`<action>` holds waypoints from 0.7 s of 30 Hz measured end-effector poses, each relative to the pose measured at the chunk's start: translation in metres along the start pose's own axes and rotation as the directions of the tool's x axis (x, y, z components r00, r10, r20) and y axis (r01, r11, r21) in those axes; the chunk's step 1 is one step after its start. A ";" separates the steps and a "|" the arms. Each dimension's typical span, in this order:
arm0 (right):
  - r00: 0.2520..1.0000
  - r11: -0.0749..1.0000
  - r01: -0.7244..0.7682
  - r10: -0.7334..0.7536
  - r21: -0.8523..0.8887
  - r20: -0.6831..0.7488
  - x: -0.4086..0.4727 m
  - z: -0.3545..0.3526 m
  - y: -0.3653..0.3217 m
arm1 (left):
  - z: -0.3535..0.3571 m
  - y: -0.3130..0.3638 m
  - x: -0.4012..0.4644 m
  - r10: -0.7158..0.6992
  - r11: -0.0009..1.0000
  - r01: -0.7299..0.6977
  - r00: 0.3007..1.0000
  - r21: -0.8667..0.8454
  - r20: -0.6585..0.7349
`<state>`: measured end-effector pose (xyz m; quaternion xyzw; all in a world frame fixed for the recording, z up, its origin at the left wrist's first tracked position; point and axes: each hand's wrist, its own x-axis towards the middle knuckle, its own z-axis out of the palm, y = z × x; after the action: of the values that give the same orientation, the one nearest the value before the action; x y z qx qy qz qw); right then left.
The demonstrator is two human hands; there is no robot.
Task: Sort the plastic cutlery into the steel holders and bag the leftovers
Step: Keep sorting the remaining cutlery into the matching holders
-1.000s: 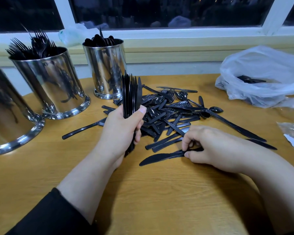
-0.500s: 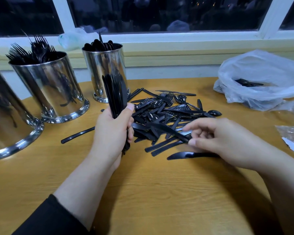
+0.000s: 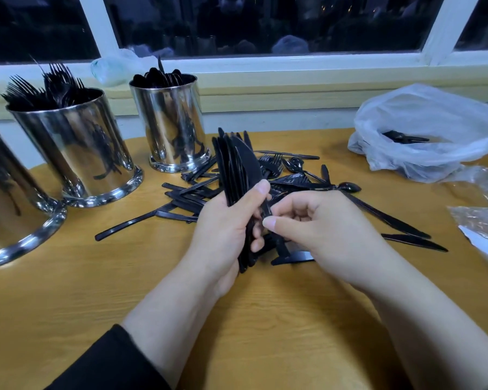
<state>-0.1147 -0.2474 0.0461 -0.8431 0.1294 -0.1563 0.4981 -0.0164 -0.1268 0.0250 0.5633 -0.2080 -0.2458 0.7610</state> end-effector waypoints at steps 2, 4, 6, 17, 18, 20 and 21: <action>1.000 0.998 0.005 -0.006 -0.061 -0.014 -0.003 -0.012 -0.002 | -0.003 0.001 0.000 -0.010 1.000 0.011 1.000 -0.010 0.020; 0.997 0.984 -0.009 -0.004 -0.176 -0.072 -0.006 -0.035 0.002 | -0.008 0.003 0.002 -0.030 0.999 0.031 0.999 -0.021 0.012; 0.995 0.942 -0.059 0.031 -0.329 -0.090 -0.007 -0.060 0.009 | -0.012 0.004 0.003 -0.031 0.999 0.031 0.999 -0.025 -0.013; 0.934 0.740 -0.127 0.314 -0.661 0.172 -0.009 -0.063 0.025 | -0.010 0.001 0.003 -0.026 0.997 0.028 0.999 -0.075 0.030; 0.929 0.736 -0.129 0.324 -0.664 0.178 -0.008 -0.062 0.024 | -0.011 0.001 0.003 -0.025 0.996 0.026 0.999 -0.082 0.022; 0.917 0.726 -0.129 0.346 -0.675 0.198 -0.009 -0.061 0.021 | -0.012 0.002 0.004 -0.021 0.997 0.021 1.000 -0.080 0.005; 0.911 0.724 -0.128 0.356 -0.678 0.207 -0.010 -0.061 0.020 | -0.012 0.002 0.004 -0.013 0.998 0.013 1.000 -0.068 -0.004</action>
<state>-0.1488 -0.3016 0.0547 -0.9518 0.2025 0.1060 0.2043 -0.0055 -0.1199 0.0233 0.5389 -0.1943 -0.2566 0.7785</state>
